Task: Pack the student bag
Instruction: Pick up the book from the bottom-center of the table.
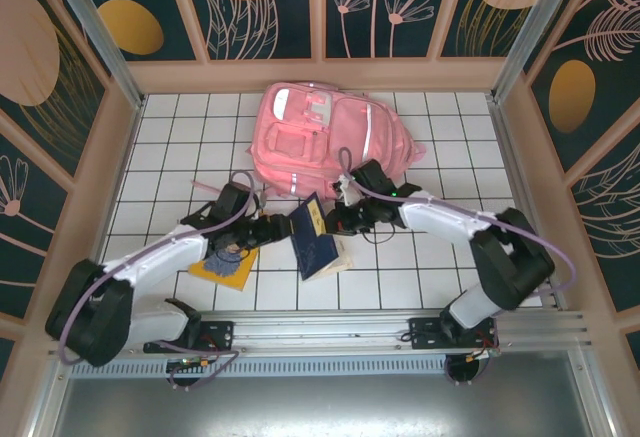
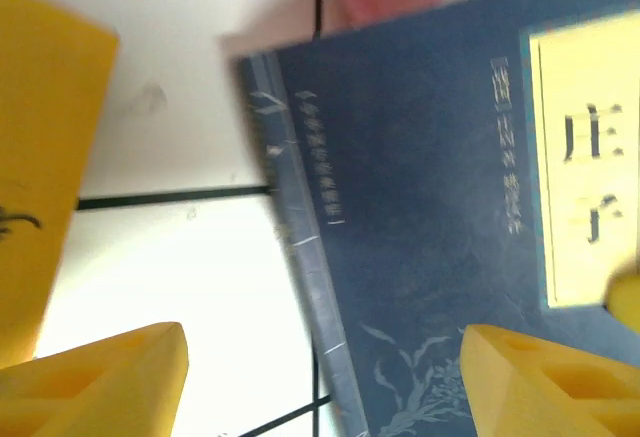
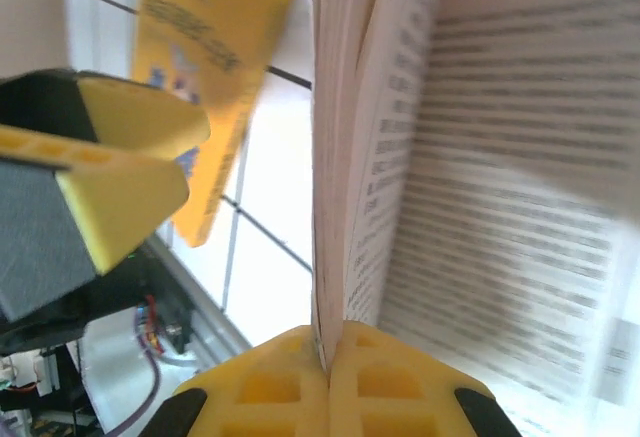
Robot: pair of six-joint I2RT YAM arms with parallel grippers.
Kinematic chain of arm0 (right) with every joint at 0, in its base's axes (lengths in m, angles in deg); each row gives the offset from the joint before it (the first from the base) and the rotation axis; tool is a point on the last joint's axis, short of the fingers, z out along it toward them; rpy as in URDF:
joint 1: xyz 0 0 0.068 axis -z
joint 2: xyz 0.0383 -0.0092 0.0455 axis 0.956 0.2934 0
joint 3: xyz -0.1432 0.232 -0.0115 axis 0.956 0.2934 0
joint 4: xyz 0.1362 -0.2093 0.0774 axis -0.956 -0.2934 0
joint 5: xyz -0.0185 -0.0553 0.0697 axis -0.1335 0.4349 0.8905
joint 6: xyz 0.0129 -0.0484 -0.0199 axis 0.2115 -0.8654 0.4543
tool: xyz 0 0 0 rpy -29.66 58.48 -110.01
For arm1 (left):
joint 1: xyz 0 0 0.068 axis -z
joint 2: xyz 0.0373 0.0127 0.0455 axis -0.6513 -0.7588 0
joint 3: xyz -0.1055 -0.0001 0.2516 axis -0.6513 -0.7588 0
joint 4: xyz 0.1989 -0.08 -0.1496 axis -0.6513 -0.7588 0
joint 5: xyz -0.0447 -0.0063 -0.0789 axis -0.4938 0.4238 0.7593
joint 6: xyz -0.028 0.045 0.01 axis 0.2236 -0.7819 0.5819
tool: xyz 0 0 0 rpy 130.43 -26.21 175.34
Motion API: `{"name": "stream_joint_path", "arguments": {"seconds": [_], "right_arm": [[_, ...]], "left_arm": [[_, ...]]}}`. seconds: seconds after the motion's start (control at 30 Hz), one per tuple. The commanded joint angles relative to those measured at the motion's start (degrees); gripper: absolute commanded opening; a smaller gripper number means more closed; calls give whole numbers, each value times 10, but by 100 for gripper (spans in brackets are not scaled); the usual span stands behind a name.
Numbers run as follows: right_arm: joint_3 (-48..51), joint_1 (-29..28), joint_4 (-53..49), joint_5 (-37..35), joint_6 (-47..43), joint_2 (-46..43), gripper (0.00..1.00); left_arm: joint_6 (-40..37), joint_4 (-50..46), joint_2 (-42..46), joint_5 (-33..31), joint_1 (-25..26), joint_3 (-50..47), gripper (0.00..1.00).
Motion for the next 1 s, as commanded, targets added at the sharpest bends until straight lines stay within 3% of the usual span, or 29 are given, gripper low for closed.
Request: {"name": "stream_joint_path", "arguments": {"seconds": [0.0,0.3,0.4,0.63,0.77,0.97], "right_arm": [[-15,5,-33,18,1,-78,0],[-98,37,-25,73,28,-172,0],[-123,37,-7,90,36,-182,0],[-135,37,70,130,76,-195,0],[-130,39,109,138,96,-199,0],[-133,46,104,121,94,-192,0]], "left_arm": [[-12,-76,45,-52,-4,49,74],[33,77,100,119,-65,87,86],[71,172,92,193,-67,89,87],[192,401,79,270,-67,43,86],[269,548,85,286,-67,17,78],[307,633,102,285,-66,0,48]]}}
